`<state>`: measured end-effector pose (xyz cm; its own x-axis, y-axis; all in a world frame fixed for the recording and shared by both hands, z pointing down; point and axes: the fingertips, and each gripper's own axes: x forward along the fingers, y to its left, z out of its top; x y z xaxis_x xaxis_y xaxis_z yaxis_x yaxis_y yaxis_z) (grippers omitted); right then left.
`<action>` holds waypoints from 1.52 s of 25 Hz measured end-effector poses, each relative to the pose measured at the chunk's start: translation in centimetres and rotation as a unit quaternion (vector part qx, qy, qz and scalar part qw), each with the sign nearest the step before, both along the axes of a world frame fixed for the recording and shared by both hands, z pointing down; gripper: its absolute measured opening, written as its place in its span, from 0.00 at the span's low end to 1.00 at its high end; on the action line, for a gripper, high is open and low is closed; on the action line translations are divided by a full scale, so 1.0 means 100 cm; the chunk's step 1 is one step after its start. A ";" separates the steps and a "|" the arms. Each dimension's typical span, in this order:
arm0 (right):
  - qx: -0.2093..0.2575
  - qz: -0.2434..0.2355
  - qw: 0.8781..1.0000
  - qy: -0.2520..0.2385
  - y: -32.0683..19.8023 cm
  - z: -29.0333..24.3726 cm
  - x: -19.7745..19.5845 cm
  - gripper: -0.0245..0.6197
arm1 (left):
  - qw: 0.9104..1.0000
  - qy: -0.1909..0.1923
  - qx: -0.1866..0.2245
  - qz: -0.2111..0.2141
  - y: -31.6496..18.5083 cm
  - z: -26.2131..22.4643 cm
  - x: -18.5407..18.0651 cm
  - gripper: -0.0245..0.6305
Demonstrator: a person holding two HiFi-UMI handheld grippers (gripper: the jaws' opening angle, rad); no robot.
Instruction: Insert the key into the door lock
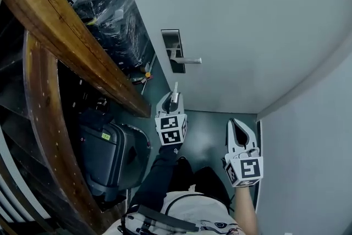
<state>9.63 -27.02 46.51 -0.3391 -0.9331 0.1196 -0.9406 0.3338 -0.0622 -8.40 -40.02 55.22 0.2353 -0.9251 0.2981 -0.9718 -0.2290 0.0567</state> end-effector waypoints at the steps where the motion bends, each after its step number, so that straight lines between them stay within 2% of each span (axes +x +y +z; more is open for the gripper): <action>1: 0.001 0.000 1.000 0.002 -0.005 0.006 -0.003 0.05 | 1.000 0.000 0.002 0.003 -0.010 0.005 -0.001 0.22; 8: -0.005 0.018 1.000 0.015 -0.030 0.048 -0.011 0.05 | 1.000 0.002 0.014 0.016 -0.069 0.034 -0.004 0.22; 15: -0.006 0.038 0.999 0.018 -0.046 0.064 -0.006 0.05 | 1.000 0.022 0.008 0.012 -0.108 0.053 -0.006 0.22; 38: -0.009 0.056 0.998 0.013 -0.053 0.089 0.007 0.05 | 1.000 0.023 0.008 -0.009 -0.142 0.068 -0.013 0.22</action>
<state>10.33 -32.36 55.40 -0.2301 -0.9624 0.1446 -0.9731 0.2263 -0.0422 -9.72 -54.19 62.00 0.2314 -0.9337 0.2732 -0.9723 -0.2123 0.0981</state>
